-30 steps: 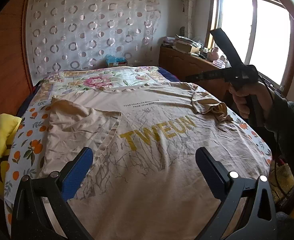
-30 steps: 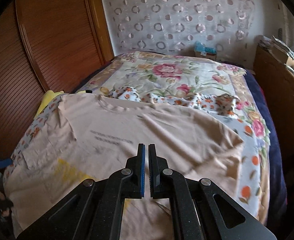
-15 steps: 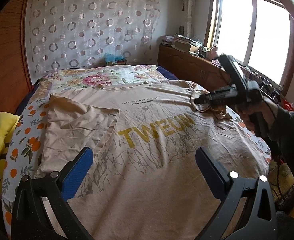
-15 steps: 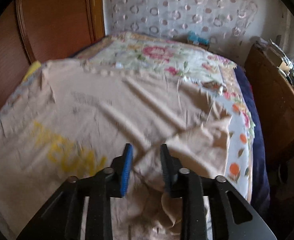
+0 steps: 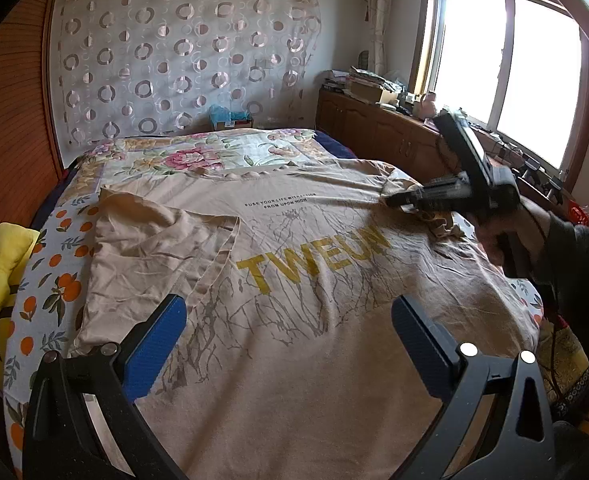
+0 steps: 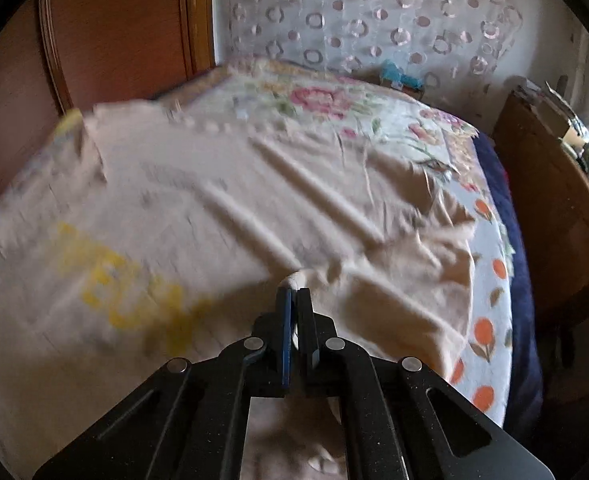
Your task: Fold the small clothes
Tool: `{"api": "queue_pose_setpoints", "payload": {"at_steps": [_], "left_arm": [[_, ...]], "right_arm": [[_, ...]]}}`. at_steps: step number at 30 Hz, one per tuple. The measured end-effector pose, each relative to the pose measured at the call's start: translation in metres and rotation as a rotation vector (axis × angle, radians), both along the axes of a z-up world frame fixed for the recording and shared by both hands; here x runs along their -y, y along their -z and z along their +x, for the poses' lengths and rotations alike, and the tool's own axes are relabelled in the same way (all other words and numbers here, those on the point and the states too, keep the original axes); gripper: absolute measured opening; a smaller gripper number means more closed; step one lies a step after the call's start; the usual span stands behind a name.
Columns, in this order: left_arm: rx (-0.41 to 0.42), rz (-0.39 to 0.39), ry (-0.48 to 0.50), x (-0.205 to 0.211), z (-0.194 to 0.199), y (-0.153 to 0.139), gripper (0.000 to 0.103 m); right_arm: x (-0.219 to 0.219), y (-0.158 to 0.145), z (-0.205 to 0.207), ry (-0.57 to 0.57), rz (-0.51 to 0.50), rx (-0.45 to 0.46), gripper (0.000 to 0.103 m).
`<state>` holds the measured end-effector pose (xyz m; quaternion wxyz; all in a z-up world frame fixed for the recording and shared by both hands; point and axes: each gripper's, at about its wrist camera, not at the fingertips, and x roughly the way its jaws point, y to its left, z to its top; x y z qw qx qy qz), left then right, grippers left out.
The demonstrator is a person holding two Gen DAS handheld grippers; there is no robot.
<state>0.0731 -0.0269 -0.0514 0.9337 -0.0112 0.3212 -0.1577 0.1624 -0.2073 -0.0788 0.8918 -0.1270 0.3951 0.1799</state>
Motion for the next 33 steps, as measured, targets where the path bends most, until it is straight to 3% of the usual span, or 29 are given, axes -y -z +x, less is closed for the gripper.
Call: {"api": "queue_pose_setpoints", "payload": {"at_steps": [5,11,13,14,23,28,33], "left_arm": [[-0.004,-0.005,0.000,-0.001,0.000,0.004,0.103],[-0.012,-0.013,-0.005,-0.004,0.000,0.007,0.103],[-0.011,-0.013,-0.005,-0.005,-0.001,0.007,0.103],[-0.010,-0.012,-0.006,-0.005,-0.001,0.007,0.103],[-0.005,-0.024,-0.014,-0.008,-0.003,0.006,0.103],[-0.008,-0.019,-0.007,-0.003,-0.001,0.007,0.103],[-0.014,-0.008,-0.003,-0.001,-0.001,0.010,0.103]], "right_arm": [[-0.016,-0.027,0.016,-0.014,0.112,0.026,0.002],[-0.035,-0.033,0.036,0.012,0.181,0.017,0.004],[-0.034,-0.034,0.037,0.026,0.180,0.014,0.022],[-0.032,-0.035,0.035,0.028,0.175,0.022,0.023],[0.000,-0.027,-0.034,0.024,0.014,0.056,0.023],[0.012,-0.006,-0.069,0.024,-0.003,0.025,0.023],[0.009,0.012,-0.076,0.038,-0.006,-0.003,0.023]]}}
